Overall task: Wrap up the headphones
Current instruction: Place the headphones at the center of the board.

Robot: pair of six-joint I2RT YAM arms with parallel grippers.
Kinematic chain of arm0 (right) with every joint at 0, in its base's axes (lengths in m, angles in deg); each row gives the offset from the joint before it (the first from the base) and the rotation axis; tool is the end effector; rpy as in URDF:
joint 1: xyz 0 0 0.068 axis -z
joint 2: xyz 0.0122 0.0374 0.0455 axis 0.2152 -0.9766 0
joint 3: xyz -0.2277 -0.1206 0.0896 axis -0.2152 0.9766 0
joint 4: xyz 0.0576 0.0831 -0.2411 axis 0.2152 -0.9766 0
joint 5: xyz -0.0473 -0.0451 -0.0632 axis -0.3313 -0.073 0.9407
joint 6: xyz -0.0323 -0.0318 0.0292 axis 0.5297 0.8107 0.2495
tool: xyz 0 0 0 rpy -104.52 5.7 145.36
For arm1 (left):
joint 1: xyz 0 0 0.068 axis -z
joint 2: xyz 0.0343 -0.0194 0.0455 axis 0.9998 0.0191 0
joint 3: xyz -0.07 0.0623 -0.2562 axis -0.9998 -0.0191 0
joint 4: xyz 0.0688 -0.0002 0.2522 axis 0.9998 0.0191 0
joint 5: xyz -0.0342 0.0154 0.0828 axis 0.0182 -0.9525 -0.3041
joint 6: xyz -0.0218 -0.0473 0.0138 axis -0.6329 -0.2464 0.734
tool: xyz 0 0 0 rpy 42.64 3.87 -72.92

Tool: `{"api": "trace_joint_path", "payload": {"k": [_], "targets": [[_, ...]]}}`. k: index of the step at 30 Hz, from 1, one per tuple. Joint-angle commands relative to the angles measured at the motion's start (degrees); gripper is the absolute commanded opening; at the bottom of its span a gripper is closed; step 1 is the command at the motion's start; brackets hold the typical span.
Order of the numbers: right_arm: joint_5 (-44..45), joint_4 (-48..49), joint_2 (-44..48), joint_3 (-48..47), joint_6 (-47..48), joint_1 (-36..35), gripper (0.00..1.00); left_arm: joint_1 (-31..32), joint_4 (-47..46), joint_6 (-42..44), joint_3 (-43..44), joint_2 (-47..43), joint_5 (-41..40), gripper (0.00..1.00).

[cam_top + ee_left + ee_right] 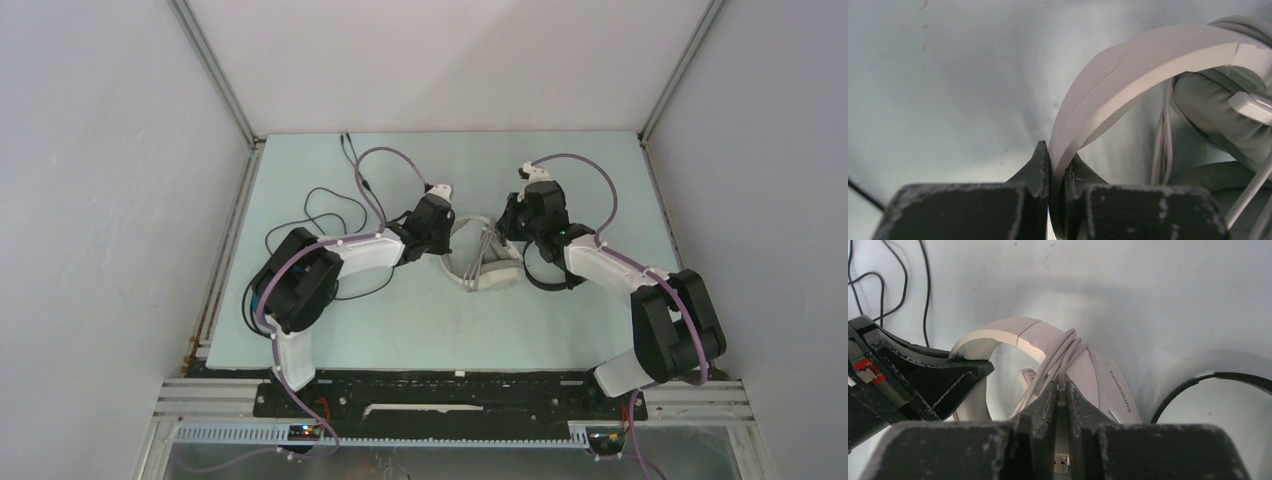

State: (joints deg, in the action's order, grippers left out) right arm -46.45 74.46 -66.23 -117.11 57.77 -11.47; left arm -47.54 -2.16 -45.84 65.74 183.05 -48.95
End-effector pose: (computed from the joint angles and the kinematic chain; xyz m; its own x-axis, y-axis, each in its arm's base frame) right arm 0.2967 0.1341 0.2197 -0.6630 0.1568 -0.7320 -0.1977 0.9064 0.3732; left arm 0.3045 -0.2604 0.1747 -0.7001 0.0620 -0.7113 0.2950 0.9323 -0.2091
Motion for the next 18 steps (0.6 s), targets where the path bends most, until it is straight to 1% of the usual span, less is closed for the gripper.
{"api": "trace_joint_path", "payload": {"k": [1, 8, 9, 11, 15, 18], "targets": [[1.1, -7.7, -1.6, 2.2, 0.7, 1.7, 0.14, 0.5, -14.4, -8.9, 9.9, -0.2, 7.2, 0.00], [-2.2, -6.8, -1.2, 2.4, -0.4, 3.2, 0.14, 0.6, -13.6, -9.1, 10.8, 1.1, 8.5, 0.07], [-3.3, -6.7, -1.0, 2.4, -1.0, 3.2, 0.14, 0.6, -13.5, -9.1, 10.7, 1.1, 8.6, 0.07], [-6.1, -6.4, -0.5, 2.4, -2.4, 3.2, 0.14, 0.7, -13.6, -9.2, 10.3, 0.9, 8.8, 0.01], [-13.4, -5.5, 1.0, 2.4, -5.7, 3.2, 0.14, 0.7, -15.2, -9.2, 8.8, 0.2, 8.4, 0.00], [-16.9, -5.1, 2.1, 2.4, -7.9, 3.3, 0.14, 0.7, -15.1, -9.1, 8.8, 0.2, 8.2, 0.00]]}}
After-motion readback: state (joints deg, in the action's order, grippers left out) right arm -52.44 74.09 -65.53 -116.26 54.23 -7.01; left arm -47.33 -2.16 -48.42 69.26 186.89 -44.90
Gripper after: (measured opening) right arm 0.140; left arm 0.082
